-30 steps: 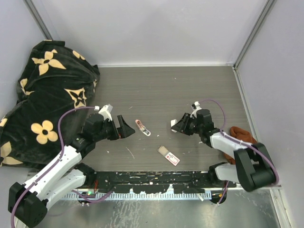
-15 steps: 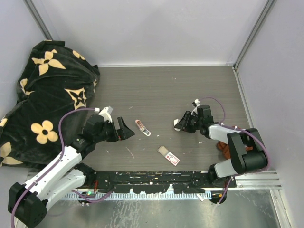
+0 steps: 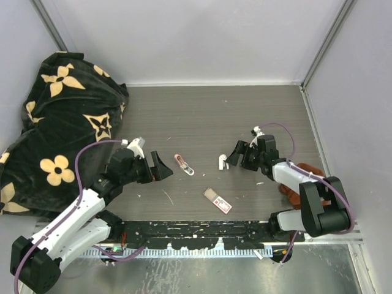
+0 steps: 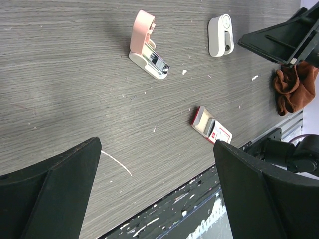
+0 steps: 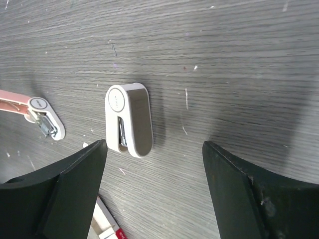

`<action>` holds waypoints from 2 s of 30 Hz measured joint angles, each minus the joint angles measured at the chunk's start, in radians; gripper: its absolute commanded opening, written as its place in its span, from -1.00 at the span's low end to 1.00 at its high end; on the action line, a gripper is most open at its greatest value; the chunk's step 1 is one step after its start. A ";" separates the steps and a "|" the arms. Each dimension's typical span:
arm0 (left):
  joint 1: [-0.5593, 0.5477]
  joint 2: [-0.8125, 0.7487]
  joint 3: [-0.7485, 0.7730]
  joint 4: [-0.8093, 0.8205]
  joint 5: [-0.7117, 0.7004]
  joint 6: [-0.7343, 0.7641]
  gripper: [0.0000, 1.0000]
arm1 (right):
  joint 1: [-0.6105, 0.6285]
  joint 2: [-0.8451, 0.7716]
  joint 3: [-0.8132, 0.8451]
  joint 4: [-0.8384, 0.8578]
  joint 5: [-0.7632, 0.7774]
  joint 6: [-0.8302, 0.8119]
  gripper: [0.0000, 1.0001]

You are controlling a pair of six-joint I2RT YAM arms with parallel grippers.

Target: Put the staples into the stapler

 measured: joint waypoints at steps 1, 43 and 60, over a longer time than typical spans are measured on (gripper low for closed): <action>0.000 0.000 0.000 0.000 -0.002 0.000 0.96 | -0.002 -0.019 0.000 -0.019 0.017 -0.011 0.67; 0.035 0.694 0.183 0.470 0.113 0.356 -0.05 | 0.505 -0.078 -0.072 0.232 0.150 -0.088 0.44; 0.002 0.698 0.183 0.476 0.120 0.381 -0.15 | 0.652 0.304 0.134 0.380 0.327 -0.332 -0.08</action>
